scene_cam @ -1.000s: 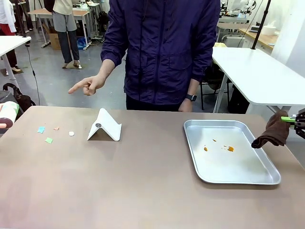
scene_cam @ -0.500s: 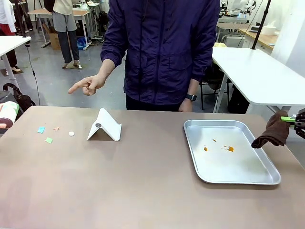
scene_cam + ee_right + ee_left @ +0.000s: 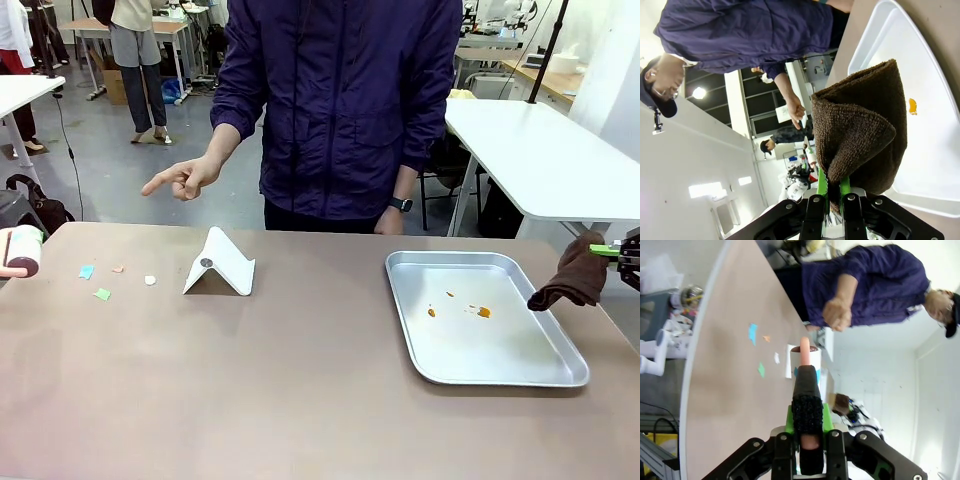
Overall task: Clean the surface of the table.
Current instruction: If a person points to the right, clean the right side of the table with your right hand, and if they point to the left, clean the left side with your left hand.
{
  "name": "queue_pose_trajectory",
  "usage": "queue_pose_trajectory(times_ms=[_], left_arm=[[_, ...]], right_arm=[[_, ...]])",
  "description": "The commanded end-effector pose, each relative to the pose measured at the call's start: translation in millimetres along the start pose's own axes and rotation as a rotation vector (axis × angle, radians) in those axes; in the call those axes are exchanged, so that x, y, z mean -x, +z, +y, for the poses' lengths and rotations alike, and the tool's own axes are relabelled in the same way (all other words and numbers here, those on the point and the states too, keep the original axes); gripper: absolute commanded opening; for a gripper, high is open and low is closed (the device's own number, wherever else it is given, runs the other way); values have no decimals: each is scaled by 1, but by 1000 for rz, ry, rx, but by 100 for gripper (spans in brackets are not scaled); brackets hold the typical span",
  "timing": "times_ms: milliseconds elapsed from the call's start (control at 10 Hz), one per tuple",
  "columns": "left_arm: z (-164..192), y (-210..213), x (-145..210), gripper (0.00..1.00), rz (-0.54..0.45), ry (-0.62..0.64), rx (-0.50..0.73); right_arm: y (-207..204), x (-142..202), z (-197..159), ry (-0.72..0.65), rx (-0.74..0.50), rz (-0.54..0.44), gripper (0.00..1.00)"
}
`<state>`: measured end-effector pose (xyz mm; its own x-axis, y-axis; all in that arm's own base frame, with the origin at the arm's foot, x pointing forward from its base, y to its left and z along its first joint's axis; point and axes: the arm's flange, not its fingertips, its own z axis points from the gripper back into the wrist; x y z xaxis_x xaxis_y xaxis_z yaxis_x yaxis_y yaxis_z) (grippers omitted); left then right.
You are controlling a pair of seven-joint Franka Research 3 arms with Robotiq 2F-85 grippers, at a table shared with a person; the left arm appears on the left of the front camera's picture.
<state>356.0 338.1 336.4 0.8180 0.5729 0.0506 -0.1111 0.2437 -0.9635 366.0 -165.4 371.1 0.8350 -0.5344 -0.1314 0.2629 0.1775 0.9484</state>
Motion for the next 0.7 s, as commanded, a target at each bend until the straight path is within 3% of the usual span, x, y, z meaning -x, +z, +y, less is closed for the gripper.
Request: queue_pose_trajectory(times_ms=[0,600], left_arm=[[-16,-22,12,22,-67,33,-82],[-18,-59,7,22,-86,45,-257]], right_arm=[[2,1,5,-19,6,11,0],[2,1,5,-19,6,11,0]])
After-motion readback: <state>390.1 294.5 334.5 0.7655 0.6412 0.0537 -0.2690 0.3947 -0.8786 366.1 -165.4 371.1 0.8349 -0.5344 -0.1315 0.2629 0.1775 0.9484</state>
